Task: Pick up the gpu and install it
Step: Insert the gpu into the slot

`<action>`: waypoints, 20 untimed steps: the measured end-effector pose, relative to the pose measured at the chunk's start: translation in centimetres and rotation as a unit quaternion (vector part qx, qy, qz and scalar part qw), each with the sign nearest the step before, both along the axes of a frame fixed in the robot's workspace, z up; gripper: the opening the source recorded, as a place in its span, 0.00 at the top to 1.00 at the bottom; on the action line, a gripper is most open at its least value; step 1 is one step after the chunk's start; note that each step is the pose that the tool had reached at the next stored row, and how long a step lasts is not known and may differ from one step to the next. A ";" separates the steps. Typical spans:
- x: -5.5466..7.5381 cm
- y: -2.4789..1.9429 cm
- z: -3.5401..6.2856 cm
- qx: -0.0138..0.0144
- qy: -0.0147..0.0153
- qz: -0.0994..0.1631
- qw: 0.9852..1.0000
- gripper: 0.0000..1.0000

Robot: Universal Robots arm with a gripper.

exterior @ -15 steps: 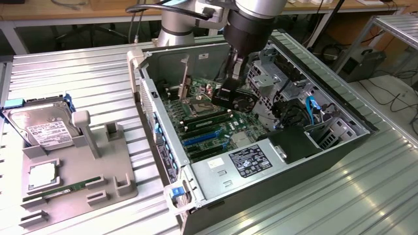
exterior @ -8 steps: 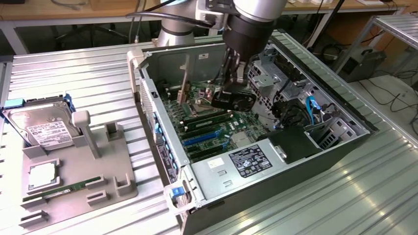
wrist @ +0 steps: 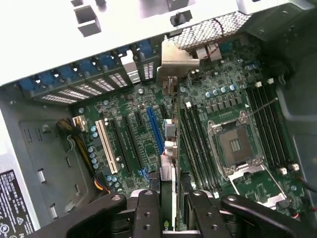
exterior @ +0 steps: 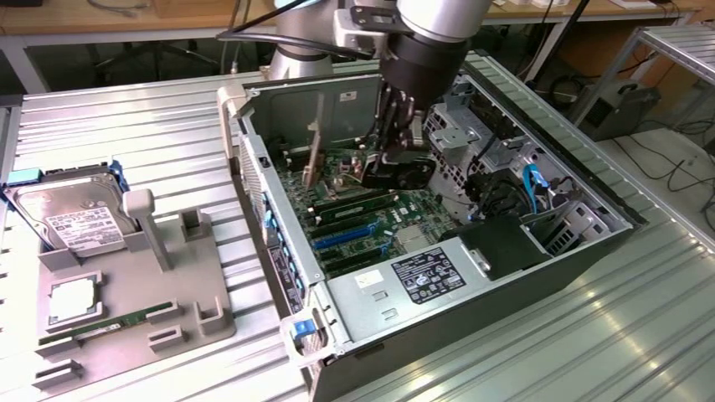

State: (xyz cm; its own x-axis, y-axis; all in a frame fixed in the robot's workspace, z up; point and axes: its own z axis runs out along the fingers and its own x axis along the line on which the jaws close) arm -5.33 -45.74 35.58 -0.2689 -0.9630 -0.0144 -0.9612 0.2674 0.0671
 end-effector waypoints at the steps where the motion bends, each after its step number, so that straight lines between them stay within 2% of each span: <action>1: 0.0 0.00 -0.10 0.000 0.000 0.013 1.000 0.74; 5: 0.0 0.00 -0.52 0.000 0.000 0.043 0.999 0.74; 12: -0.2 0.00 -1.55 0.000 0.000 0.070 0.998 0.74; 17: -0.4 0.00 -2.44 0.000 0.000 0.097 0.995 0.74; 20: -0.6 0.00 -2.95 0.000 0.000 0.105 0.994 0.74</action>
State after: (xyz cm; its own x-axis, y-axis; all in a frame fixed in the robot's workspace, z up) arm -5.97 -45.74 32.62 -0.0622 -0.9980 -0.0145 -0.9959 0.0611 0.0667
